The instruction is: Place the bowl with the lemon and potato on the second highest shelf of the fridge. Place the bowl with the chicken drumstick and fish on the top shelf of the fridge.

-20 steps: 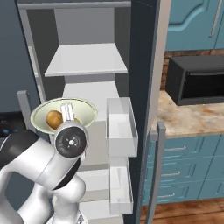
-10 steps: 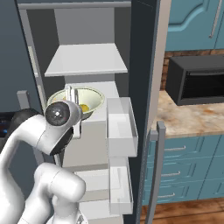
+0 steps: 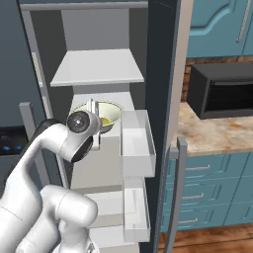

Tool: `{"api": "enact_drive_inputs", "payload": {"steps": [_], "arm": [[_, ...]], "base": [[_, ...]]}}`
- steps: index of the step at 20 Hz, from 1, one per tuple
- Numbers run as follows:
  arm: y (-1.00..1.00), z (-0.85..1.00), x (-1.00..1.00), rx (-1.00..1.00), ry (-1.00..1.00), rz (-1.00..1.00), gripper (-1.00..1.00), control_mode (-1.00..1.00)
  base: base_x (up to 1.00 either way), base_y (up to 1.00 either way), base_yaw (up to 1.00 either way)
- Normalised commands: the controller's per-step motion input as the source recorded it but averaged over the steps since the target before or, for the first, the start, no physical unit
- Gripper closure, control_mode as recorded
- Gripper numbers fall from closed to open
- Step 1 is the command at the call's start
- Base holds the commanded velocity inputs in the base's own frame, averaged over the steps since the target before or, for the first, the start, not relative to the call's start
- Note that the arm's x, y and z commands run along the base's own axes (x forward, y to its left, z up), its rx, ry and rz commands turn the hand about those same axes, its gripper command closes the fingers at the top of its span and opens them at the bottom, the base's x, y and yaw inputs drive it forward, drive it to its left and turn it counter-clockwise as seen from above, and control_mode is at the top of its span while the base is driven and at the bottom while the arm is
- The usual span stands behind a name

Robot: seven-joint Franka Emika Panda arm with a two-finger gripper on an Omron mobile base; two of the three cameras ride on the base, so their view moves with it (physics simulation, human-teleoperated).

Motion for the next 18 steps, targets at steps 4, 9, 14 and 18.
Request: {"api": "enact_drive_inputs", "payload": {"steps": [4, 9, 14, 18], "arm": [[0.00, -0.30, 0.74, 0.00, 0.11, 0.00, 1.00, -1.00], [0.02, -0.38, 0.80, 0.00, 0.01, 0.00, 1.00, -1.00], [0.00, -0.34, 0.80, 0.00, 0.00, 0.00, 1.00, -1.00], [0.00, -0.21, 0.87, 0.00, 0.02, 0.00, 1.00, -1.00]], "base": [[0.00, 0.00, 0.00], [0.00, 0.00, 0.00], [0.00, 0.00, 0.00], [0.00, 0.00, 0.00]]}}
